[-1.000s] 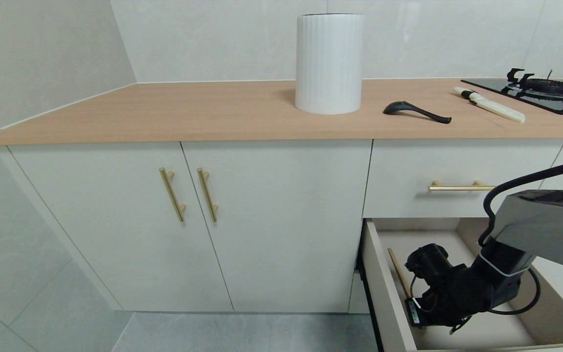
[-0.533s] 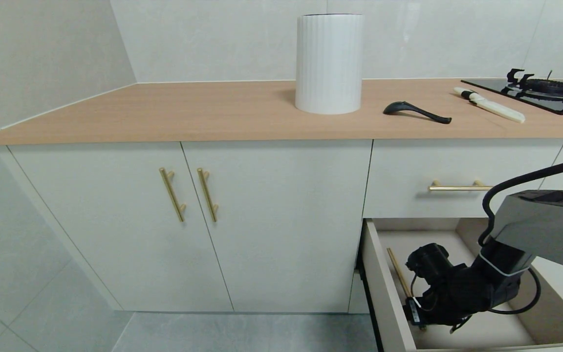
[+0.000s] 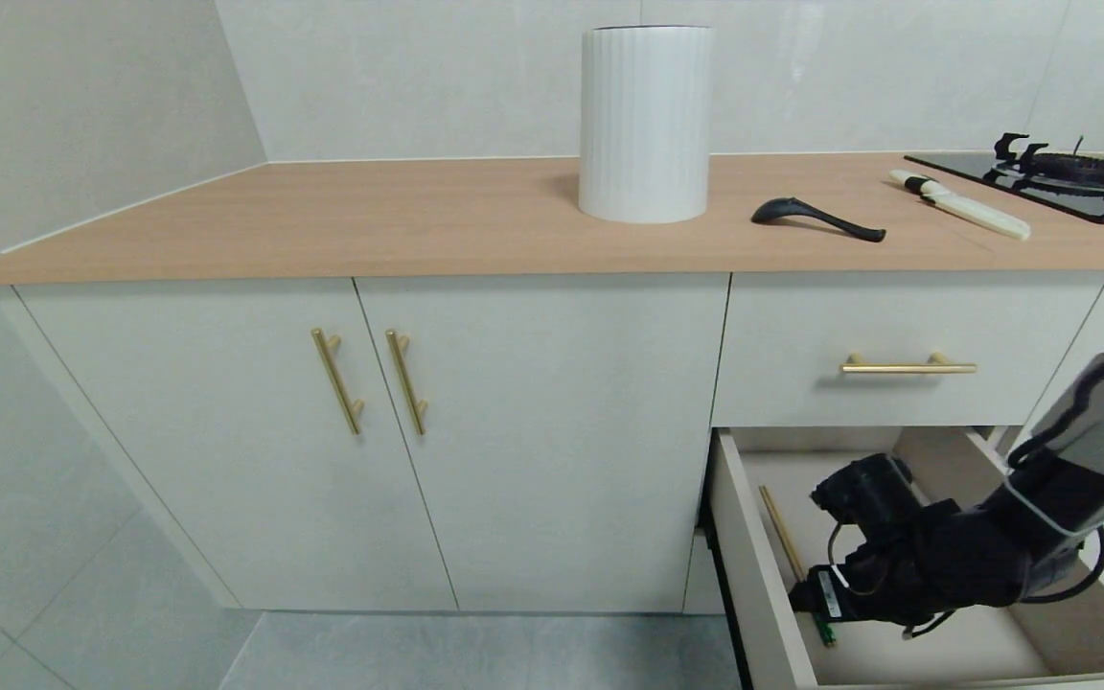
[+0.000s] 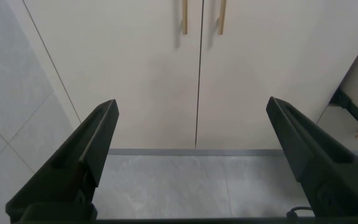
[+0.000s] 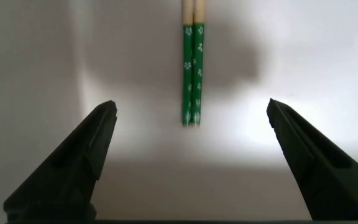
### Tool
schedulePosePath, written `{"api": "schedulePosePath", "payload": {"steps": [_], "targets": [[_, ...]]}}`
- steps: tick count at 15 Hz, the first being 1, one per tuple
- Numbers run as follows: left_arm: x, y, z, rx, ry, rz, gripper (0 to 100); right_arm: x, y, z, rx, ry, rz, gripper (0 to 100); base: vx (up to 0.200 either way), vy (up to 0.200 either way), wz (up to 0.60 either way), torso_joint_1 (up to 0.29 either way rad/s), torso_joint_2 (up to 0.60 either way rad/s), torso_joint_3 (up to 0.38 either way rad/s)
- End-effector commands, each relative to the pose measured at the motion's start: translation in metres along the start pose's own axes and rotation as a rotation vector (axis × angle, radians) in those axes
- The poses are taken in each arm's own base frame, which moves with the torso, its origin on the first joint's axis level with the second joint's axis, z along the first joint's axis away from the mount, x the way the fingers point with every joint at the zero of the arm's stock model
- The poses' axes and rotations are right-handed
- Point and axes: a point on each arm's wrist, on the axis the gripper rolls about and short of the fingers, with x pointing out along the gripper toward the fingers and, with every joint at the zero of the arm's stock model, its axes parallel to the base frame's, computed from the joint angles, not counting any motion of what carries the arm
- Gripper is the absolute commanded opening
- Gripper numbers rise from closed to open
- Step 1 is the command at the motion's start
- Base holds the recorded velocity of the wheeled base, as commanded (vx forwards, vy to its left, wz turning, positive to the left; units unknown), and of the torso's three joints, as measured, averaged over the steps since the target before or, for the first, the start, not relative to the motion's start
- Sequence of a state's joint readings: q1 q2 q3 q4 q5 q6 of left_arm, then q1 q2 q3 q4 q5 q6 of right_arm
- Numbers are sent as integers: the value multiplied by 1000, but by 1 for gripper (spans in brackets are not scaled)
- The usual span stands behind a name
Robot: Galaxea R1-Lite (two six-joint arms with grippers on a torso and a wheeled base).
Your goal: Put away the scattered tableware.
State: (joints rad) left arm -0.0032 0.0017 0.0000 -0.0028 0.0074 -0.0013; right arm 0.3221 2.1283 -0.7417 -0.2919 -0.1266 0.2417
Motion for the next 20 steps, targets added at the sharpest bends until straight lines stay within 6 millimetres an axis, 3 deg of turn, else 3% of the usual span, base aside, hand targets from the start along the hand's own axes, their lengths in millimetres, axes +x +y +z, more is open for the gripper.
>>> {"api": "schedulePosePath", "payload": {"steps": [1, 4, 8, 10, 13, 20], "targets": [[0, 0, 0, 0, 1, 0, 100, -54, -9, 7, -9, -138, 30, 100, 0, 0, 0, 0, 0, 0], [0, 0, 0, 0, 1, 0, 100, -104, -25, 20, 39, -304, 60, 100, 0, 0, 0, 0, 0, 0], [0, 0, 0, 0, 1, 0, 100, -175, -49, 30, 75, -530, 254, 100, 0, 0, 0, 0, 0, 0], [0, 0, 0, 0, 0, 0, 100, -192, -54, 37, 92, -608, 252, 100, 0, 0, 0, 0, 0, 0], [0, 0, 0, 0, 0, 0, 100, -198, -68, 53, 122, -661, 232, 100, 0, 0, 0, 0, 0, 0], [0, 0, 0, 0, 0, 0, 100, -230, -69, 100, 85, -801, 249, 100, 0, 0, 0, 0, 0, 0]]}}
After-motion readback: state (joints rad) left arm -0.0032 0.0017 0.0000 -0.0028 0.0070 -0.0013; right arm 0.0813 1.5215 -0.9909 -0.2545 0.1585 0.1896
